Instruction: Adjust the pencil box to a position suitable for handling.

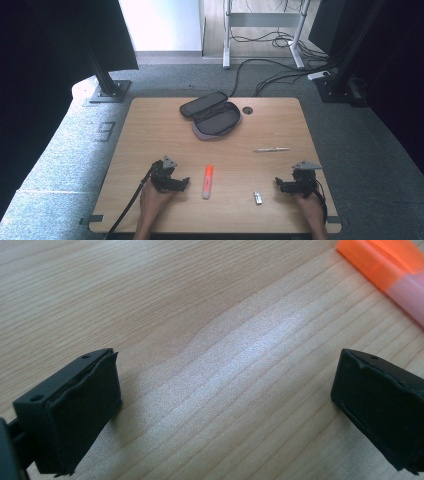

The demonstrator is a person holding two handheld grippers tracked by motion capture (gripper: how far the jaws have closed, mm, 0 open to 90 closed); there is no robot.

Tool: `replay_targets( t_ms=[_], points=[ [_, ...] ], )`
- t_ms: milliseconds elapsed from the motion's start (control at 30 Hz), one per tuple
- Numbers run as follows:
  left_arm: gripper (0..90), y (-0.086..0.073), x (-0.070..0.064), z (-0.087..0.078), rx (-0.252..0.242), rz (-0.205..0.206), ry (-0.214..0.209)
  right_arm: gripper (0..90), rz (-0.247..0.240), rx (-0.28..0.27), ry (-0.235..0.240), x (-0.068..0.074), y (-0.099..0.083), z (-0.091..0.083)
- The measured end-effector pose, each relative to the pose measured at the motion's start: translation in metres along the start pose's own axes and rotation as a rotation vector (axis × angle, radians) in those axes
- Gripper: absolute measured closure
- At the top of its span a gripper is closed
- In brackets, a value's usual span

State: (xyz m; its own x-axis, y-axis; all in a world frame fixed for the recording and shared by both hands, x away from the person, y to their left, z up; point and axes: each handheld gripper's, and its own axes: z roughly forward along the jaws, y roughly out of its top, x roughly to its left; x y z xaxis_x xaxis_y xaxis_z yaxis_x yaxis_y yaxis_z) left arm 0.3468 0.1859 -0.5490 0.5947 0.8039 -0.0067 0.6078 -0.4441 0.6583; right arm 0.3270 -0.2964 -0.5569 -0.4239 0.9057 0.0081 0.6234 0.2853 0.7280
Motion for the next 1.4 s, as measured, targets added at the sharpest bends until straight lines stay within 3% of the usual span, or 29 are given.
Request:
replay_targets(
  t_ms=[1033, 1400],
  points=[
    [9.4, 0.001, -0.002, -0.004, -0.002, 0.040, -0.033, 4.6, -0.014, 0.001, 0.018, 0.001, 0.000, 0.000],
    [11.6, 0.019, -0.006, -0.010, -0.017, 0.064, -0.061, 4.6, -0.014, 0.001, 0.018, 0.001, 0.000, 0.000]
  ],
)
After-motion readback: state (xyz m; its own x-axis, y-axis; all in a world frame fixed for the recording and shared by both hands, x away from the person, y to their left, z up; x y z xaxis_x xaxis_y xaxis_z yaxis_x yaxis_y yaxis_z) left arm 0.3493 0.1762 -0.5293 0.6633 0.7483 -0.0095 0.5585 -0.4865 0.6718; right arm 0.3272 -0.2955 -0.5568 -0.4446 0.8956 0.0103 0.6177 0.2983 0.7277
